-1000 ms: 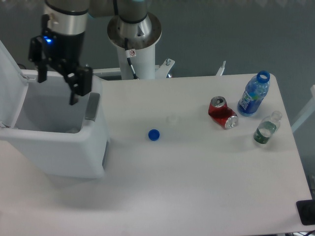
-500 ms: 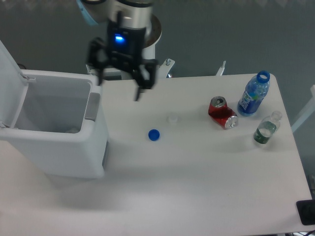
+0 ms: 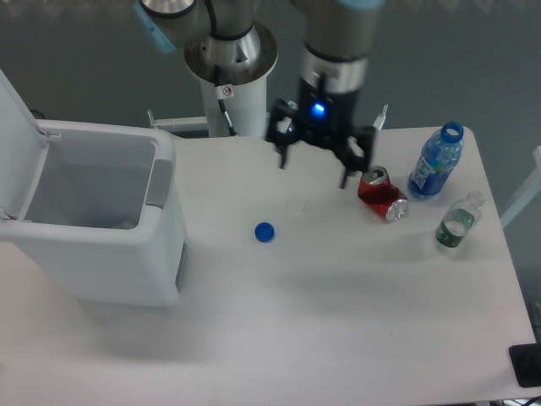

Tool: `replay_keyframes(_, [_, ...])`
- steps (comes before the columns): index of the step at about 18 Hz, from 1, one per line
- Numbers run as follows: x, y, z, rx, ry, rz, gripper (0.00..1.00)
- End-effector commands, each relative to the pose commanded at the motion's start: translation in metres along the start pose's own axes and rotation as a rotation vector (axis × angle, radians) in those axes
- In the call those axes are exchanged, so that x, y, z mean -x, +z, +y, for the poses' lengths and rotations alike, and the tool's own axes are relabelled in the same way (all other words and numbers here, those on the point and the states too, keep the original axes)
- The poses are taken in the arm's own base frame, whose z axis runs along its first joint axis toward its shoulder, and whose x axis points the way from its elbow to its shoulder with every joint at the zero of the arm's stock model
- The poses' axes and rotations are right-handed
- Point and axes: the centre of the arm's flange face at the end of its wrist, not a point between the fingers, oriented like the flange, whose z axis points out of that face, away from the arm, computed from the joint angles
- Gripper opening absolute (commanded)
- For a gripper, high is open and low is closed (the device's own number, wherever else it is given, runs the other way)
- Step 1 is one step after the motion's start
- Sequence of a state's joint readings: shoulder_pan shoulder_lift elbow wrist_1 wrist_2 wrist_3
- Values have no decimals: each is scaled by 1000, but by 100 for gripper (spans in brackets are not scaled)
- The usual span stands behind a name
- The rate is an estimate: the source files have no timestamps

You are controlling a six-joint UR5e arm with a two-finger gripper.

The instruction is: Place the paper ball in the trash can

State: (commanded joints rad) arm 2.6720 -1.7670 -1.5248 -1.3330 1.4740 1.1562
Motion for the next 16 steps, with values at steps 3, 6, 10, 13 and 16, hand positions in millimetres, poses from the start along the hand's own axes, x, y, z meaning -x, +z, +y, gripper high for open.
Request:
replay_keyframes(3, [30,31,15,50,51,34,100])
replay_keyframes(6, [59,57,20,73,45,55,100])
replay_keyframes(10, [85,93,19,114,48,63,100])
replay_keyframes(13, [91,113,21,143,52,70,100])
replay_keyframes(16, [92,118,20,143,74,76,100])
